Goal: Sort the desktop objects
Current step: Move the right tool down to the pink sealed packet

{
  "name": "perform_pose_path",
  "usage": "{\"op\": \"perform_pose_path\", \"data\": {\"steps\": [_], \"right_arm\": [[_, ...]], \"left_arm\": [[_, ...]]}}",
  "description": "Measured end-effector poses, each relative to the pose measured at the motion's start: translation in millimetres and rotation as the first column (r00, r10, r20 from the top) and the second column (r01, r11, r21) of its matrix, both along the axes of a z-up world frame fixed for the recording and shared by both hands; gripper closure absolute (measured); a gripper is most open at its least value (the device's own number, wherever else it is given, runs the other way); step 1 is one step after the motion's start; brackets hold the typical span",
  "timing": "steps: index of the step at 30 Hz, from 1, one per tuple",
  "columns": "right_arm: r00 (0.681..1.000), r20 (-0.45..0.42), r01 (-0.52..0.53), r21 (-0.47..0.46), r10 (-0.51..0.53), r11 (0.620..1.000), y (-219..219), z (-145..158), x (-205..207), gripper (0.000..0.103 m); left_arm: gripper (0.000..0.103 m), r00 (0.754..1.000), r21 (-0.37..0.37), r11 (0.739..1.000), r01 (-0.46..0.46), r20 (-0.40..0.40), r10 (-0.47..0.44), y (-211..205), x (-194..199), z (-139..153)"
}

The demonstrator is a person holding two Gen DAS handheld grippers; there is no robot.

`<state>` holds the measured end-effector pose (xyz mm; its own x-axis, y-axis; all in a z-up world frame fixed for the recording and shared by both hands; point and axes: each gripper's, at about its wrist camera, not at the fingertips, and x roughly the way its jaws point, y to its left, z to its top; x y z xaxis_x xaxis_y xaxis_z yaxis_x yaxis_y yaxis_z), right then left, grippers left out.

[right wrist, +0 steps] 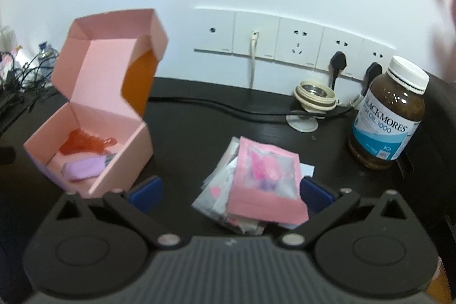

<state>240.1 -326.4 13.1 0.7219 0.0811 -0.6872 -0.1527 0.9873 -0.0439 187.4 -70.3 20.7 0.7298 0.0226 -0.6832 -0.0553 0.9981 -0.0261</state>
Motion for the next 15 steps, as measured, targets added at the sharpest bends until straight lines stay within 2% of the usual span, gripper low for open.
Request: {"op": "perform_pose_path", "data": {"steps": [5,9,12,15], "right_arm": [[1.0,-0.003,0.029,0.017,-0.028,0.999,-10.1,-7.5,17.1,0.001],[1.0,-0.019,0.013,0.039,-0.012,0.999,-17.7,-17.5,31.6,0.002],[0.998,-0.056,0.016,0.084,-0.011,0.996,-28.7,-24.6,43.6,0.013],[0.997,-0.078,0.026,0.094,-0.018,0.995,-37.0,-30.6,52.5,0.015]], "left_arm": [[0.0,1.0,0.008,1.0,-0.002,0.01,0.002,-6.2,2.4,2.6],[0.0,1.0,0.006,1.0,-0.001,0.011,0.001,-10.7,4.8,4.6],[0.0,1.0,0.006,1.0,0.0,0.012,0.0,-13.3,7.0,5.4],[0.0,1.0,0.002,1.0,-0.001,0.013,0.001,-15.0,9.2,6.0]]}}
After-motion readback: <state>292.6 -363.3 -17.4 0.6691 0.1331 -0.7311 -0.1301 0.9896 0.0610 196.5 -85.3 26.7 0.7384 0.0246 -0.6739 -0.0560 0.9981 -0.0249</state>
